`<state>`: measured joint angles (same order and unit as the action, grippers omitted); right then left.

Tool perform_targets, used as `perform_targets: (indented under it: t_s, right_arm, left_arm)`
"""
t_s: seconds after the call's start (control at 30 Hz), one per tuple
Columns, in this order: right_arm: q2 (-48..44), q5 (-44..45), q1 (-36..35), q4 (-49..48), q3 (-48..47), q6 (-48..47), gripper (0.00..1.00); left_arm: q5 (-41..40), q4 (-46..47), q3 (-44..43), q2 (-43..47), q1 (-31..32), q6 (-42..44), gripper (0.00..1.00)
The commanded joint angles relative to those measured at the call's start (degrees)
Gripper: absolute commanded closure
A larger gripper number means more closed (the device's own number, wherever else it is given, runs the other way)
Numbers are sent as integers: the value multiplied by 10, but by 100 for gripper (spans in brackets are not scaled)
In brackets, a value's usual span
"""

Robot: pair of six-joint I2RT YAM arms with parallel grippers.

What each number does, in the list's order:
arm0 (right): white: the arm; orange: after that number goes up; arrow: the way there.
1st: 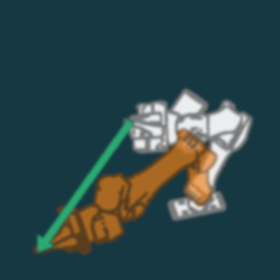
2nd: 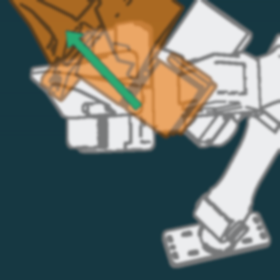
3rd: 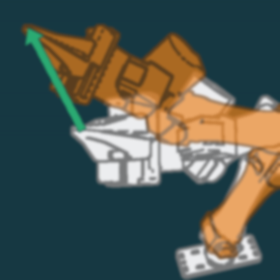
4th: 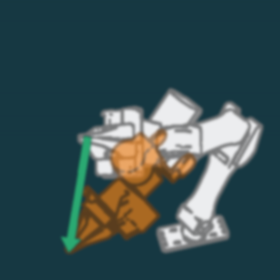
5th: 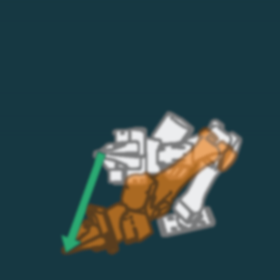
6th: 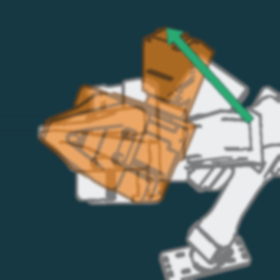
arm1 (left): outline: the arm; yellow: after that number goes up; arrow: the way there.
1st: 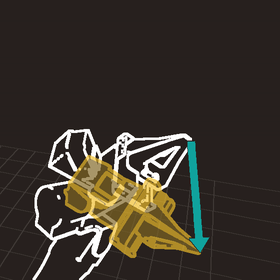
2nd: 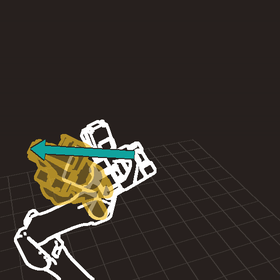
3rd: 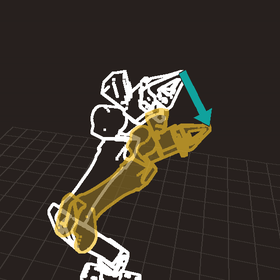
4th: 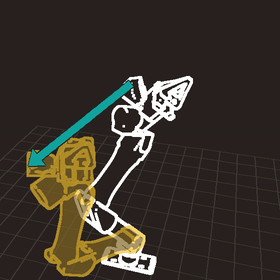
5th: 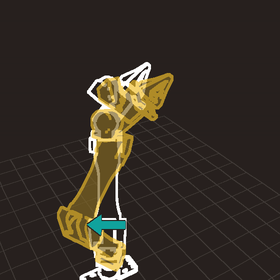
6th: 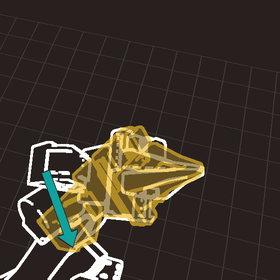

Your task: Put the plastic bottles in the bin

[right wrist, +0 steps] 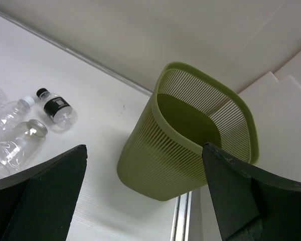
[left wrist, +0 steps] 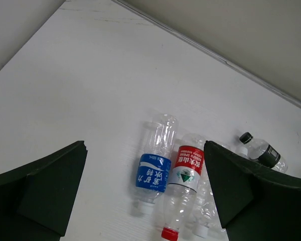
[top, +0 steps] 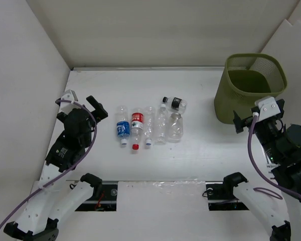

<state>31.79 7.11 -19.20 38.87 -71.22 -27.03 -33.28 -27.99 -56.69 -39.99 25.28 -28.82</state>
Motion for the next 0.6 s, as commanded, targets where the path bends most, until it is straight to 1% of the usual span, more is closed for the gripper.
perform_targets:
  t_s: [0.0,0.27,0.33,0.37,0.43,0.47,0.5,0.53,0.57]
  right_arm:
    - [2,9,-1,2,-23,-7,0]
    - [2,9,-1,2,-29,-18,0]
    - [13,4,-1,8,-29,-18,0]
    - [13,-3,-1,8,-29,-23,0]
    - [13,-14,-1,8,-29,-23,0]
    - [13,-25,-1,1,-29,-29,0]
    - [13,-25,-1,1,-29,-29,0]
    - [13,-37,-1,-6,-23,-29,0]
    - [13,-51,-1,-12,-23,-29,0]
  left_arm:
    - [-8,15,3,0,-3,-4,0]
    - [-19,4,3,-18,-3,-24,0]
    - [0,-8,-10,-32,-3,-40,0]
    - [22,-24,-25,-54,-3,-48,0]
    - [32,-40,-30,-89,-3,-80,0]
    - [68,-40,-30,-110,-3,-104,0]
    - [86,-40,-30,-132,-3,-117,0]
    - [98,-40,-23,-176,-3,-128,0]
    - [103,-20,-11,-198,-3,-140,0]
